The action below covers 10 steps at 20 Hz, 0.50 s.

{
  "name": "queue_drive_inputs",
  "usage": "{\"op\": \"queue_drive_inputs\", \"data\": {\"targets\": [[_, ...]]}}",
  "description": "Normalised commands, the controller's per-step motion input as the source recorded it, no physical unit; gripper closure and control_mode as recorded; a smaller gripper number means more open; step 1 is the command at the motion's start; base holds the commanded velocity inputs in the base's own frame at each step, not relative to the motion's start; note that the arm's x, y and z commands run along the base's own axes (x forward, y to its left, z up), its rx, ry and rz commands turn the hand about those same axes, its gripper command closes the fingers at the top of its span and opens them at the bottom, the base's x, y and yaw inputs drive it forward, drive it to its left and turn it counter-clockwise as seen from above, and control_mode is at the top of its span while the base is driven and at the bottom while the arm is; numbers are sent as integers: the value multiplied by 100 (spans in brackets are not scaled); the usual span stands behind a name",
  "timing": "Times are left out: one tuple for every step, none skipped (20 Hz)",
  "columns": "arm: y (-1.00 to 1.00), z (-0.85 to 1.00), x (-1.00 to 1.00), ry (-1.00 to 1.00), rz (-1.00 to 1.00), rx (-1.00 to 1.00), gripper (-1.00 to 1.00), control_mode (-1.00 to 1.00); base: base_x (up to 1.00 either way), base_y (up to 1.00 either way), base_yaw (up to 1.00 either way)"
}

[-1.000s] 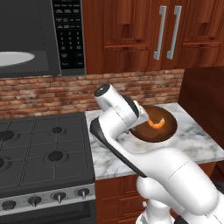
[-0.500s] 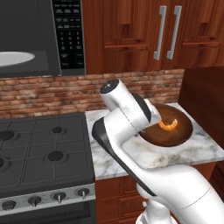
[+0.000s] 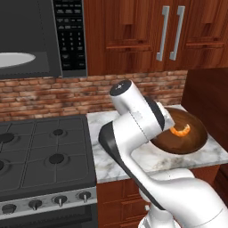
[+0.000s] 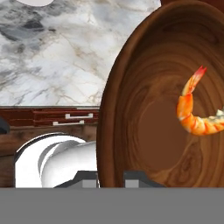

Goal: Remove the tangerine from the bowl and place it on the small plate. Then place the bowl with only the shrimp in the microwave, close the door, and press the start button to microwave the shrimp.

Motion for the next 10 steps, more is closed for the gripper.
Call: {"op": "queue_drive_inputs", "data": {"targets": [[-6, 0, -29, 0, 0, 1, 100, -100, 0, 0, 0], [-6, 0, -27, 0, 0, 2, 100, -100, 0, 0, 0], [-7, 0, -26, 0, 0, 3, 100, -100, 0, 0, 0], [-5, 0, -21, 0, 0, 1, 100, -100, 0, 0, 0], [-9, 0, -22, 0, 0, 2, 100, -100, 0, 0, 0], [-15, 0, -24, 0, 0, 3, 100, -100, 0, 0, 0], [-21, 4, -29, 0, 0, 4, 100, -100, 0, 0, 0], [-19, 4, -36, -3, 0, 2, 100, -100, 0, 0, 0], [-16, 5, -39, 0, 0, 1, 100, -100, 0, 0, 0], [-19, 2, -36, 0, 0, 0, 100, -100, 0, 0, 0]]}}
